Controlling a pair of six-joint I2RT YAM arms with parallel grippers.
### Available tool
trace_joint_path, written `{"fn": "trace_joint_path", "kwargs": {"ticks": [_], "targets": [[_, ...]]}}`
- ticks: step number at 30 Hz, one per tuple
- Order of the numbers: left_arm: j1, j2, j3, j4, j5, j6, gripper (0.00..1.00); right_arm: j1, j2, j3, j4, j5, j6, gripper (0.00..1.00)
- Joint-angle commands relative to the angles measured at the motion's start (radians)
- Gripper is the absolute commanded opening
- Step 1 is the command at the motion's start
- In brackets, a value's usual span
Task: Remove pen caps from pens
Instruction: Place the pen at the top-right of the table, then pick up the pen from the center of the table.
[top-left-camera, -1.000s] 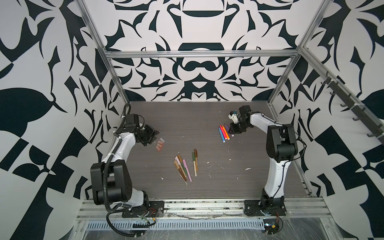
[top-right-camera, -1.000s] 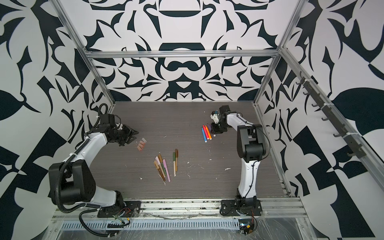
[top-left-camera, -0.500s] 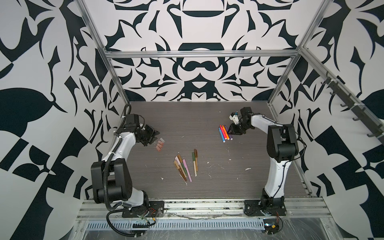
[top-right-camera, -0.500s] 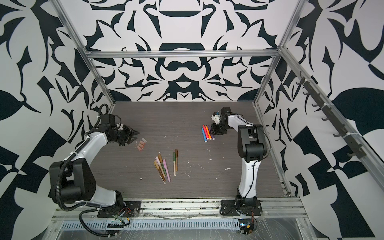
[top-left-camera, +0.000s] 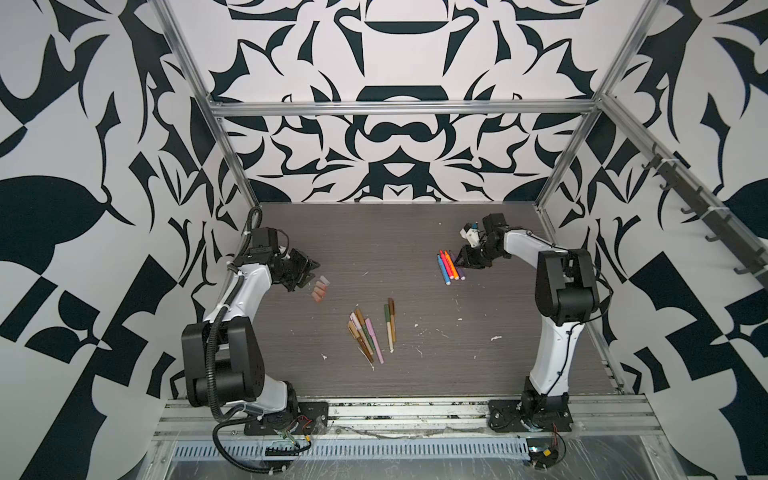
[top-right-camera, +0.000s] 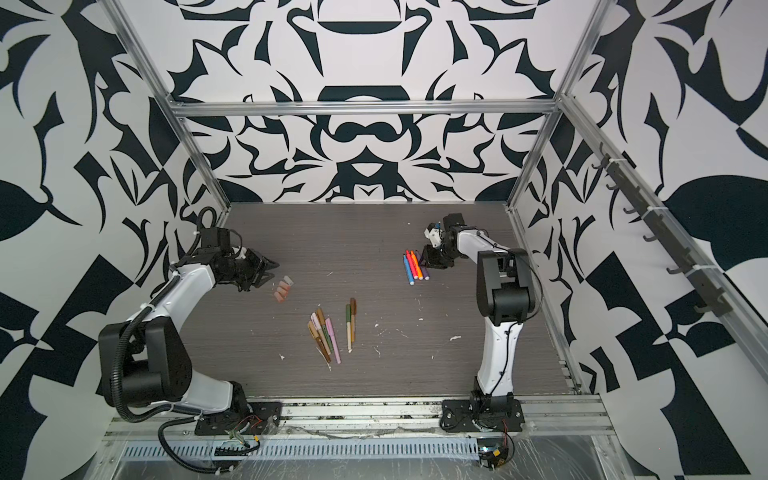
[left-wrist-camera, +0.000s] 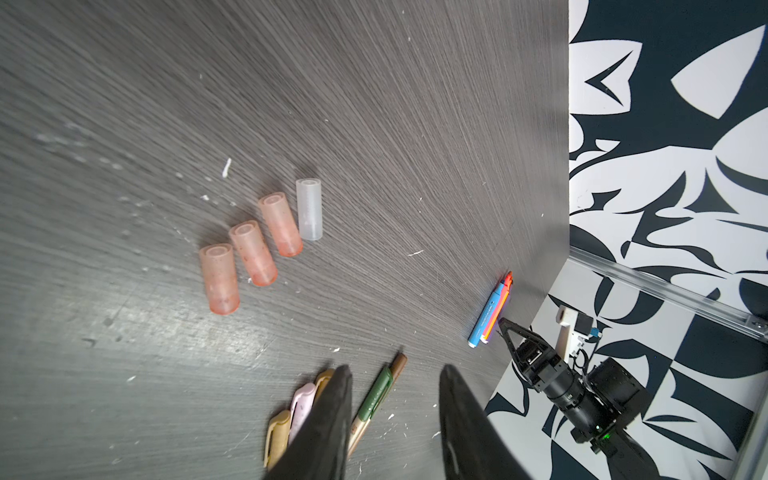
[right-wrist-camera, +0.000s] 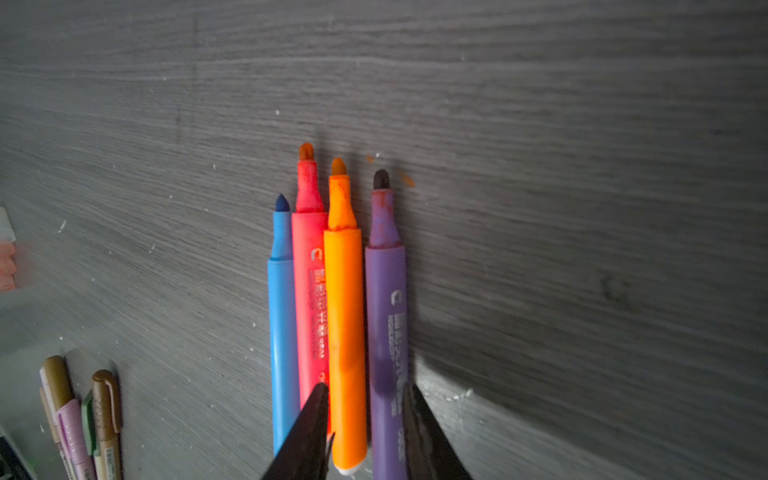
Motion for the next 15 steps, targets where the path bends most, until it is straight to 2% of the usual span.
{"fn": "trace_joint_path", "kwargs": {"ticks": [1, 4, 7, 9, 11, 15], "targets": [[0.004, -0.007, 0.02, -0.017, 0.015, 0.0, 0.38, -0.004, -0.128, -0.015, 0.062, -0.003, 0.042, 0.33], [0.004, -0.011, 0.019, -0.012, 0.015, 0.0, 0.38, 0.026, -0.209, -0.049, 0.082, 0.023, 0.065, 0.33], [0.002, -0.007, 0.021, -0.011, 0.023, -0.004, 0.38, 0.114, -0.291, -0.079, 0.039, 0.079, 0.049, 0.33], [-0.003, -0.006, 0.023, -0.01, 0.025, -0.006, 0.37, 0.201, -0.35, -0.116, 0.012, 0.107, 0.051, 0.32], [-0.014, -0.006, 0.027, -0.008, 0.021, -0.006, 0.37, 0.331, -0.42, -0.185, 0.008, 0.152, 0.081, 0.32], [-0.049, 0.006, 0.037, -0.008, 0.013, -0.012, 0.37, 0.588, -0.527, -0.33, 0.065, 0.26, 0.253, 0.32]]}}
